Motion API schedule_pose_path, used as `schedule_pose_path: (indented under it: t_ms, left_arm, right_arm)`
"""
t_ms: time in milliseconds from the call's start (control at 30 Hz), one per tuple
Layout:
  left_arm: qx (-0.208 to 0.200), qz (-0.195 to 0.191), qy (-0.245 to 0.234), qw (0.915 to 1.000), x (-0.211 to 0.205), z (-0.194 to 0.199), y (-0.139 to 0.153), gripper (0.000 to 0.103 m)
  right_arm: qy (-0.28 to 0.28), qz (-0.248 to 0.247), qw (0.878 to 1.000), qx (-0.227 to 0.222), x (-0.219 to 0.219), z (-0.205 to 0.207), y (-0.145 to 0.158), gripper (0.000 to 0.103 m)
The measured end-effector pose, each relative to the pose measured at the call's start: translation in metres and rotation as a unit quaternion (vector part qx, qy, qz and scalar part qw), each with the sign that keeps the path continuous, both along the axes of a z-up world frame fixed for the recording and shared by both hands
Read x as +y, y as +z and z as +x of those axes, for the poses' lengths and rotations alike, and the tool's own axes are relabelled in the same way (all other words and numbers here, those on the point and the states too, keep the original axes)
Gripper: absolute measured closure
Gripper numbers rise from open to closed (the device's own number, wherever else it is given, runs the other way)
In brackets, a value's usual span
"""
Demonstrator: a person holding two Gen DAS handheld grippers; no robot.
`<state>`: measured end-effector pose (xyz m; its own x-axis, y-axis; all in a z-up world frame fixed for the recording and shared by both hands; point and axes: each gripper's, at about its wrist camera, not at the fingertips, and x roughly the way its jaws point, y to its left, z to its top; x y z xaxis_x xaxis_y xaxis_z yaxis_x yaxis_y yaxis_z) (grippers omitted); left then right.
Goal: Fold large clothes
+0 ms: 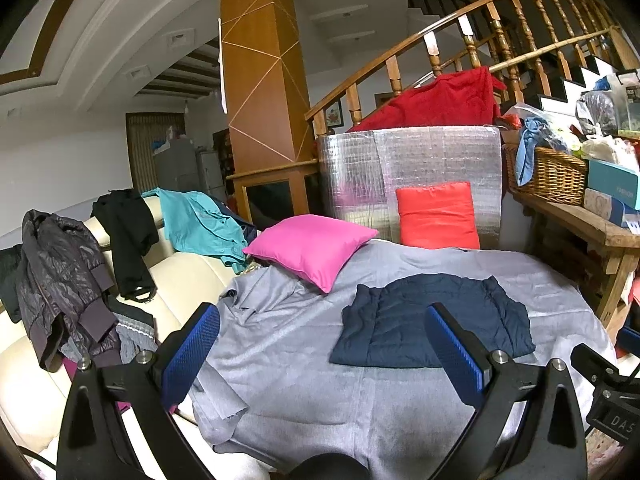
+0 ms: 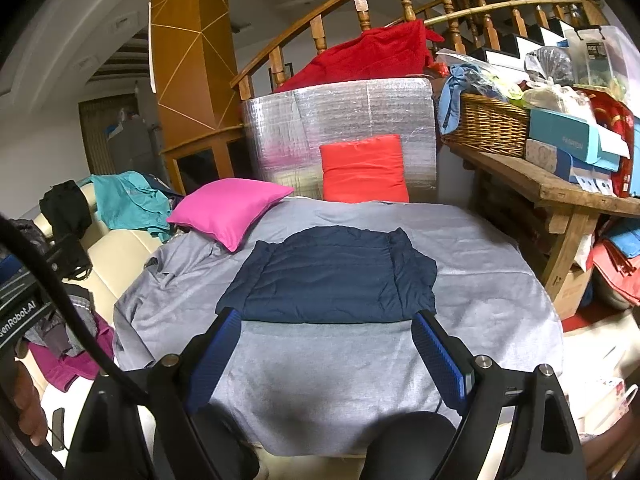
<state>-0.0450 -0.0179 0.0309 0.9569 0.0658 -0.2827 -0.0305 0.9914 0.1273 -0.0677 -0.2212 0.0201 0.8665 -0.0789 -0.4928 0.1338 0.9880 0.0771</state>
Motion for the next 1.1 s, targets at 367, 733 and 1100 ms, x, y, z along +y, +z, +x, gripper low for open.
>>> schedule_pose_path:
  t_ms: [367,733,1100]
  left_arm:
    - [0.002,-0.005,0.005,1.0000,0.004,0.000,-0.002,0.002]
    - [0.001,-0.009,0.007,0.9999,0.007,0.001,0.000,0.002]
    - [-0.001,-0.013,0.007,0.9999,0.010,-0.001,0.002,0.002]
  right_arm:
    - [0.000,0.001,1.000,0.000,0.001,0.001,0.001,0.014]
    - [-0.002,-0.002,1.000,-0.001,0.005,0.003,0.002,0.014]
    - [-0.003,-0.005,1.000,-0.003,0.011,0.005,0.006,0.014]
